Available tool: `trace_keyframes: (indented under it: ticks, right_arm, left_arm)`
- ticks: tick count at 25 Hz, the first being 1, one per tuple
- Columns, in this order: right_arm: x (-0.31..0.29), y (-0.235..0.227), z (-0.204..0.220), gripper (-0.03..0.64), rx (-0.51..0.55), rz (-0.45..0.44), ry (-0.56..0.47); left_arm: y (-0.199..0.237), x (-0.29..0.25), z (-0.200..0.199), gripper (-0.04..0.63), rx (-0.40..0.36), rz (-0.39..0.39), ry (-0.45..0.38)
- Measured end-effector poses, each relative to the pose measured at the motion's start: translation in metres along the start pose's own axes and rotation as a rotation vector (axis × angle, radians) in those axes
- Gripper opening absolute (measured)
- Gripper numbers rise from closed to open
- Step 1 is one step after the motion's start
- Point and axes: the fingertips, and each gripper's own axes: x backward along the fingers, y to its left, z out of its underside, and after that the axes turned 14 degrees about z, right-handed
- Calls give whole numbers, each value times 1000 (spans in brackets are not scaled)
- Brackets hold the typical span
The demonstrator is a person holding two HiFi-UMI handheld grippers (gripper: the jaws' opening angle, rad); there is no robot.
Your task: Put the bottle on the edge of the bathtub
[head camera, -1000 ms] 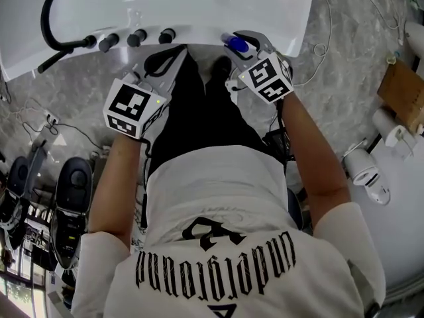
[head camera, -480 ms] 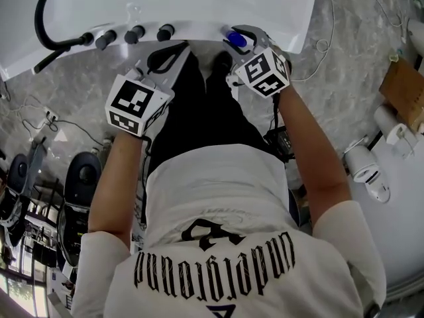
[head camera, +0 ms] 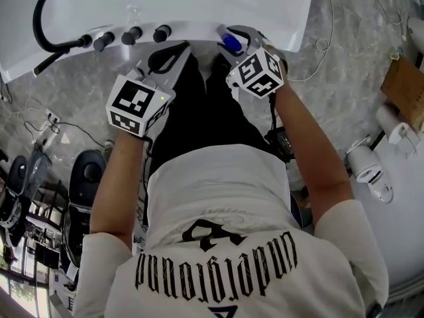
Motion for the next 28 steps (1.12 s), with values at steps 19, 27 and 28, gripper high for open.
trace_keyframes:
  ticks: [19,27,28]
  right_arm:
    - [82,-13,-12,216,-8,49,-93]
    - [162,-15,-34,209,-51,39,-148]
    - [173,-18,-39,206,-50,44,-160]
  left_arm:
    - [-54,-3,-31,6,-74,-30,-35]
    - [-109,13,-62,6,-139,-47,-93]
    - [-117,16,-69,6,-146,-53,-108]
